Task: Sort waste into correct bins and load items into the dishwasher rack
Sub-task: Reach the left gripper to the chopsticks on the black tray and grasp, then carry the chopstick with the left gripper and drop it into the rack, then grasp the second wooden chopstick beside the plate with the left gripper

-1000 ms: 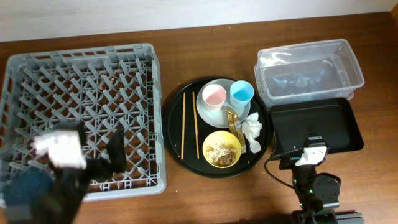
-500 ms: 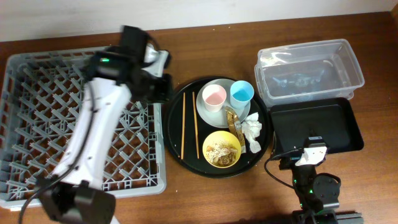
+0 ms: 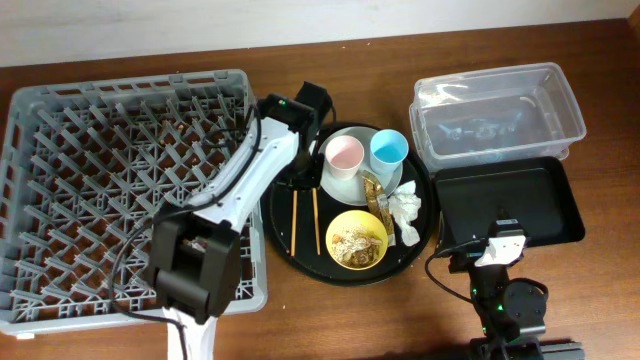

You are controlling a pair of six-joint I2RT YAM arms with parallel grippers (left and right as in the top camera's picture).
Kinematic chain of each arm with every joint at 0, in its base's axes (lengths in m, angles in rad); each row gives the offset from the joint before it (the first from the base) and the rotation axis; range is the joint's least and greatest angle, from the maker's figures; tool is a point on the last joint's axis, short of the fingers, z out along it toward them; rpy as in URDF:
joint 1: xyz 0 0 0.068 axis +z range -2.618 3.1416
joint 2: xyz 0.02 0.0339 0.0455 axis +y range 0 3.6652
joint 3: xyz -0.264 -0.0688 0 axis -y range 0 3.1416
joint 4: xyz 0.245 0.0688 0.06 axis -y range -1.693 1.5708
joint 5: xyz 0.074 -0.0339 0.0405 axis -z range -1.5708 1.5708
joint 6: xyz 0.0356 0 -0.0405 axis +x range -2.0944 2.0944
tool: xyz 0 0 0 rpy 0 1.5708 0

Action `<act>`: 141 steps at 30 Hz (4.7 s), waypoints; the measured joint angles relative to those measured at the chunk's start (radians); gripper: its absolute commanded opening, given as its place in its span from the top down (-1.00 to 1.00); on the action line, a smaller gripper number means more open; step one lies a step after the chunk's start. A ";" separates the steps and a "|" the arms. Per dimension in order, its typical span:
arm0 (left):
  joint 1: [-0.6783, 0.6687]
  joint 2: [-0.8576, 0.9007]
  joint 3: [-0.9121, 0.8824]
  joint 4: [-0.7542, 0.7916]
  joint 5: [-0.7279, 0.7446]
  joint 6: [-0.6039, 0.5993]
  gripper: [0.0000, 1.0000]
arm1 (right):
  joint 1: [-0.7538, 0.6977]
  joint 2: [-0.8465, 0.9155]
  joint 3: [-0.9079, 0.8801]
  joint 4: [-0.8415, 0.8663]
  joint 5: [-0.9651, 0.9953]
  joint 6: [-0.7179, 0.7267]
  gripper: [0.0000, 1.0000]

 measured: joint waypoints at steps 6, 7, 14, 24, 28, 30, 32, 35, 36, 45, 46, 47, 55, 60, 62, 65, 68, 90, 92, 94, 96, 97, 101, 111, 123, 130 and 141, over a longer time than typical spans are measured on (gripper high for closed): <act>0.000 0.037 0.000 0.040 -0.001 0.000 0.49 | 0.000 0.000 0.000 0.000 0.000 0.000 -0.97; 0.000 0.042 0.000 0.043 -0.003 0.000 0.49 | 0.000 0.000 0.000 0.000 0.000 0.000 -0.97; 0.000 0.051 -0.010 0.080 -0.030 -0.001 0.49 | 0.000 0.000 0.000 0.000 0.000 -0.001 -0.97; 0.000 0.051 -0.146 0.227 -0.048 -0.004 0.51 | 0.000 0.000 0.000 0.000 0.000 -0.001 -0.97; 0.000 0.051 -0.148 0.241 -0.049 -0.004 0.53 | 0.000 0.000 0.000 0.000 0.000 0.000 -0.97; 0.000 0.051 -0.148 0.241 -0.049 -0.006 0.53 | 0.000 0.000 0.000 0.000 0.000 0.000 -0.97; 0.000 0.051 -0.148 0.242 -0.049 -0.007 0.53 | 0.000 0.000 0.000 0.000 0.000 0.000 -0.97; 0.000 0.052 -0.178 0.284 -0.052 -0.007 0.63 | 0.000 0.000 0.000 0.000 0.000 -0.001 -0.97; 0.000 0.051 -0.190 0.303 -0.053 -0.008 0.67 | 0.000 0.000 0.000 0.000 0.000 0.000 -0.97; -0.005 0.039 -0.225 0.338 -0.046 -0.019 0.99 | 0.000 0.000 0.000 0.000 0.000 0.000 -0.97; -0.004 0.042 -0.206 0.302 -0.047 -0.019 0.99 | 0.000 0.000 0.000 0.000 0.000 0.000 -0.97; 0.000 0.048 -0.155 0.230 -0.050 -0.018 0.99 | 0.000 0.000 0.000 0.000 0.000 0.000 -0.97; 0.139 -0.090 0.213 -0.116 -0.135 -0.018 0.99 | 0.000 0.000 0.000 0.000 0.000 0.000 -0.97; 0.265 -0.099 0.201 -0.161 -0.164 -0.019 0.99 | 0.000 0.000 0.000 0.000 0.000 0.000 -0.97; 0.272 -0.099 0.162 -0.132 -0.164 -0.019 0.99 | 0.000 0.000 0.000 0.000 0.000 0.000 -0.97; 0.269 -0.099 0.065 -0.052 -0.164 -0.019 0.99 | 0.000 0.000 0.000 0.000 0.000 0.000 -0.97; 0.269 -0.098 -0.028 0.020 -0.164 -0.019 0.99 | 0.000 0.000 0.000 0.000 0.000 0.000 -0.97; 0.268 -0.176 -0.122 0.077 -0.082 -0.022 0.64 | 0.000 0.000 0.000 0.000 0.000 0.000 -0.97; 0.246 -0.282 -0.104 0.076 0.009 -0.026 -0.01 | 0.000 0.000 0.000 0.000 0.000 0.000 -0.97; 0.192 -0.329 -0.089 0.081 0.048 -0.039 0.06 | 0.000 0.000 0.000 0.000 0.000 0.000 -0.97; 0.140 -0.327 -0.095 0.085 0.068 -0.055 0.16 | 0.000 0.000 0.000 0.000 0.000 0.000 -0.97; 0.105 -0.321 -0.120 0.100 0.077 -0.082 0.19 | 0.000 0.000 0.000 0.000 0.000 0.000 -0.97; 0.039 -0.309 -0.277 0.270 0.088 -0.148 0.35 | 0.000 0.000 0.000 0.000 0.000 0.000 -0.97; -0.084 -0.305 -0.529 0.558 -0.025 -0.236 0.49 | 0.000 0.000 0.000 0.000 0.000 0.000 -0.97; -0.095 -0.175 -0.531 0.645 -0.040 -0.292 0.56 | 0.000 0.000 0.000 0.000 0.000 0.000 -0.97; -0.100 -0.163 -0.531 0.668 -0.041 -0.292 0.66 | 0.000 0.000 0.000 0.000 0.000 0.000 -0.97; -0.110 -0.163 -0.531 0.671 -0.084 -0.295 0.65 | 0.000 0.000 0.000 0.000 0.000 0.000 -0.98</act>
